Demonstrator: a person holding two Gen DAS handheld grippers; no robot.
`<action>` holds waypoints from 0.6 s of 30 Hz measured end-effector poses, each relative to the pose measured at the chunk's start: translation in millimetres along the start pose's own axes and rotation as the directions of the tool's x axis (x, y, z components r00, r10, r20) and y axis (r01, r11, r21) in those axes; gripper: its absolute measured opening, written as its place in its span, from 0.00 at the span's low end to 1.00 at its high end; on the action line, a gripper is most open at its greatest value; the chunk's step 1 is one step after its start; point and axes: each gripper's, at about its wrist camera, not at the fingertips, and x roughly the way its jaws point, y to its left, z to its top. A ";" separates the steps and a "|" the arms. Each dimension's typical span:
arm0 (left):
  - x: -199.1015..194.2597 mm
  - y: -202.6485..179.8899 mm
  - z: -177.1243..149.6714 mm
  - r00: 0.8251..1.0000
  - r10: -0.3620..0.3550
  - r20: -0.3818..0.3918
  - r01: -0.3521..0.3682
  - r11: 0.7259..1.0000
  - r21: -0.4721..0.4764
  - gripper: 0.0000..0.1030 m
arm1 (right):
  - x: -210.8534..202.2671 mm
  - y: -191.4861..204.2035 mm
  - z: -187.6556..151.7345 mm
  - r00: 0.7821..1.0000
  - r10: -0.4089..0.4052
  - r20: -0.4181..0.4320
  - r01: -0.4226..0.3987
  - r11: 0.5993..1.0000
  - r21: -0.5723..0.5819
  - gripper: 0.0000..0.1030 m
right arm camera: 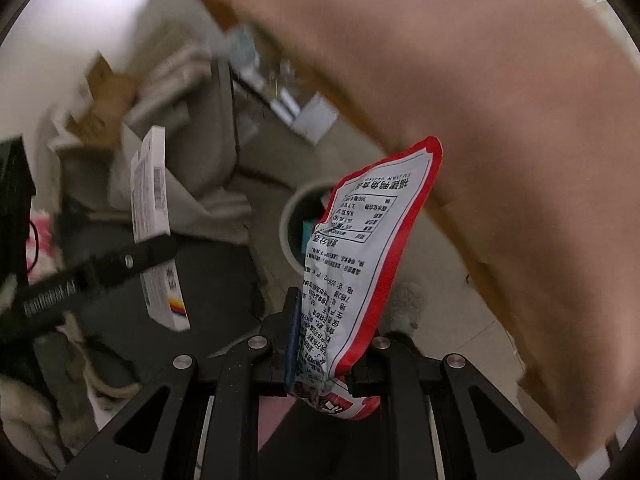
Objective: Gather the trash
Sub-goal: 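Hold both items over the trash bin and open both tools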
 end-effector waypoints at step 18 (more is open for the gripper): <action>200.4 95.6 34.3 0.987 0.158 0.027 -0.157 0.987 -0.040 0.92 | 259.5 -26.7 47.3 0.992 -0.111 -0.068 0.104 0.990 -0.099 0.86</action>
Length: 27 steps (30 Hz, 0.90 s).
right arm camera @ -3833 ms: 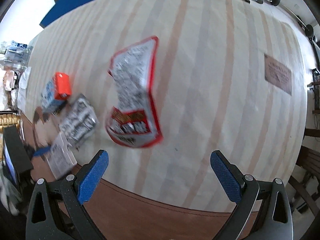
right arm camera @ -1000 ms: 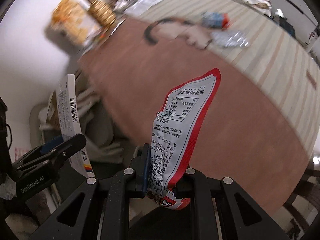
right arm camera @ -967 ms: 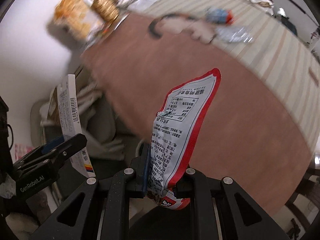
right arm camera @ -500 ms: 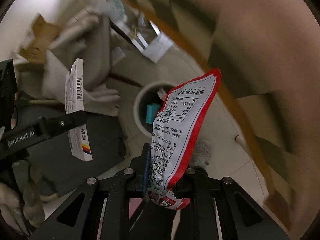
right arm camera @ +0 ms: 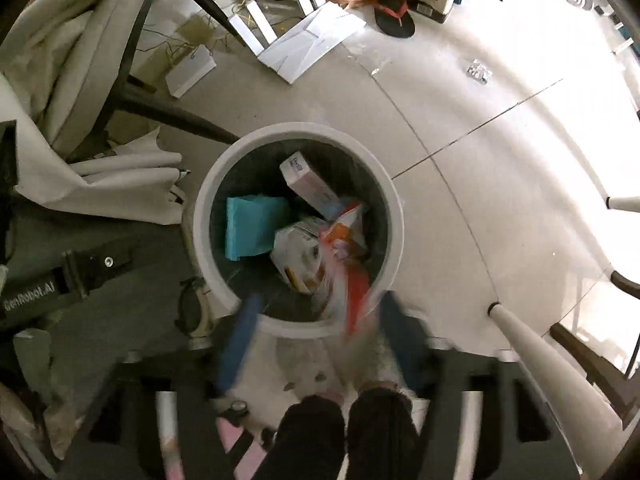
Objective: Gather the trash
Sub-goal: 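Hold both items over the trash bin and open both tools, then move both tools back over the table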
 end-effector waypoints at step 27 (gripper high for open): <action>-253.2 -32.2 -90.1 0.974 0.134 0.185 -0.148 0.987 0.061 0.92 | -243.4 20.8 -63.4 0.987 -0.063 0.147 0.057 0.997 0.044 0.95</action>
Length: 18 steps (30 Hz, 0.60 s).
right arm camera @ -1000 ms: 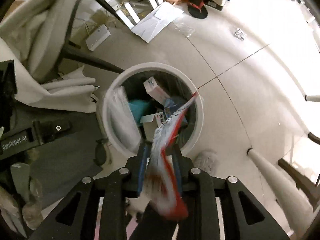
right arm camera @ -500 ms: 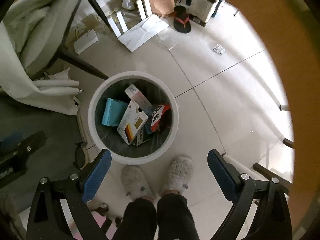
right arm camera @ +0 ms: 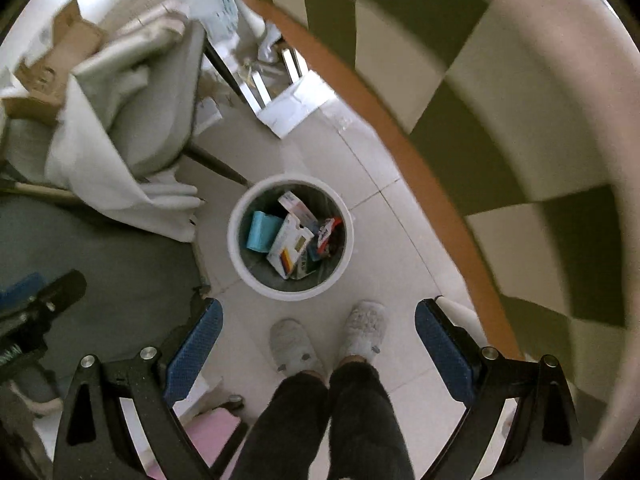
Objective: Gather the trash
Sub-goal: 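Move both tools back over the table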
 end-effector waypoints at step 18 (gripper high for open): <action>-190.5 -7.8 0.1 0.986 -0.009 0.169 -0.002 0.998 0.060 0.92 | -220.9 -2.3 -17.5 0.985 0.124 0.123 -0.133 0.989 0.068 0.95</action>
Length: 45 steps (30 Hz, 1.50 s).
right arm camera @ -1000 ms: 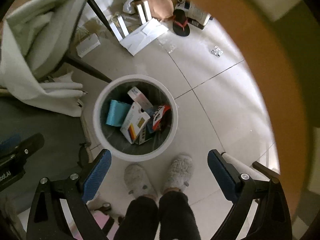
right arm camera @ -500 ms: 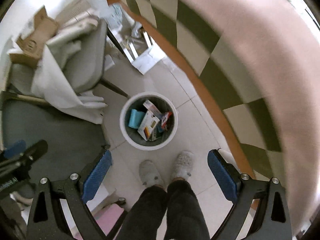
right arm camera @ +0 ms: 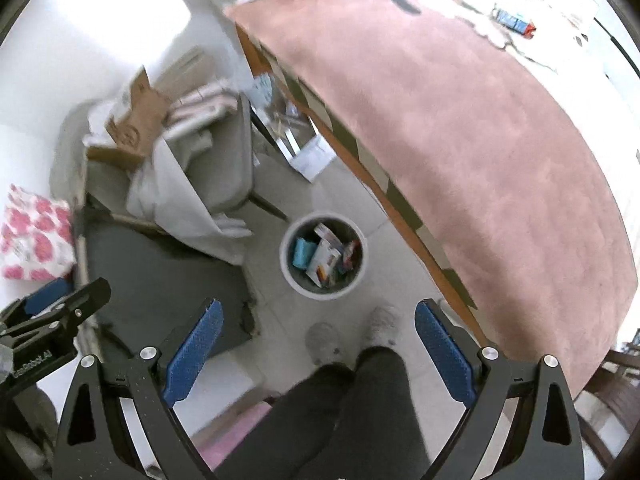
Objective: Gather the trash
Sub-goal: 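Move both tools back over the table, then grasp the DHA Pure Milk carton with the left tool while the right tool approaches the silver blister pack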
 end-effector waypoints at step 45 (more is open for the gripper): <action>163.5 -406.7 322.1 0.993 0.113 -0.039 -0.087 0.907 0.411 1.00 | 71.4 -392.7 343.7 0.986 -0.164 -0.003 0.153 0.910 0.385 0.51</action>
